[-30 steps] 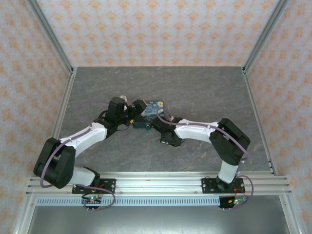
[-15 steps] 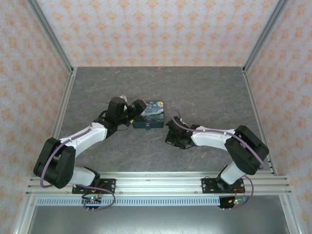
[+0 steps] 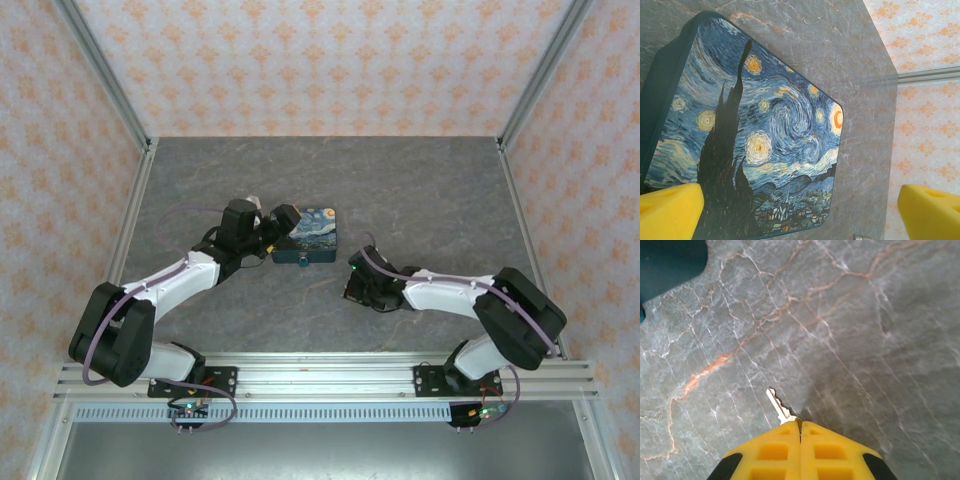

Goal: Unlock the padlock with the key

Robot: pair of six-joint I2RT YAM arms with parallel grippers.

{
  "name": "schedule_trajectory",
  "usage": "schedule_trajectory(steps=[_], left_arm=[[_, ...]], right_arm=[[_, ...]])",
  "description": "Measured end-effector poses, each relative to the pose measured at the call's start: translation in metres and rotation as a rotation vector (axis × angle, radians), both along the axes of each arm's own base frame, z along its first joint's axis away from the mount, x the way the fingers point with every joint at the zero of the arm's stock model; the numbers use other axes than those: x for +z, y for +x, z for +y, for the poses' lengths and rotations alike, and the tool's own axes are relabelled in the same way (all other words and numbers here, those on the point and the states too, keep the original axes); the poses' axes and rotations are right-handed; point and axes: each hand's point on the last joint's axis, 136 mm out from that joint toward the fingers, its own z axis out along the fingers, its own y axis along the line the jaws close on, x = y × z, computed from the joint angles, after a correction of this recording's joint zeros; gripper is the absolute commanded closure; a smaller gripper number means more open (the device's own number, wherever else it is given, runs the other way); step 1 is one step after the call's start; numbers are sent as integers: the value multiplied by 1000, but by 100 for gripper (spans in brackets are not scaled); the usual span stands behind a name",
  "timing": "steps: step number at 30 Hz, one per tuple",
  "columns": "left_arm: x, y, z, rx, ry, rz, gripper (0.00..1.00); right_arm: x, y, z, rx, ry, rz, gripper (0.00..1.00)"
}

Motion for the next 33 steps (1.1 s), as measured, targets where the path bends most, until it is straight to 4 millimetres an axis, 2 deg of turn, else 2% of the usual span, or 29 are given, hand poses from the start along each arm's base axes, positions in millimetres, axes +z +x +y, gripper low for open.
schedule_trajectory(steps=[6,12,18,28,31,33], left_arm=[[0,-1,-1,-6,-3,2,0],[0,-3,-5,-28,-10,7,0],[0,-10,-19,-77,-18,29,0],[-2,-33,-65,-191,-95,29,0],[-1,-46,-72,-200,-108,25,1],[-1,-58,-68,-186,-97,28,0]], right_arm=[[9,0,0,0,21,-21,100],[9,0,-1,-3,23,-22,100],[8,-2,1,8,41,-16,100],[-1,-4,7,11,66,10,100],[-1,-3,9,0,83,7,100],[-1,-3,10,-8,93,8,100]])
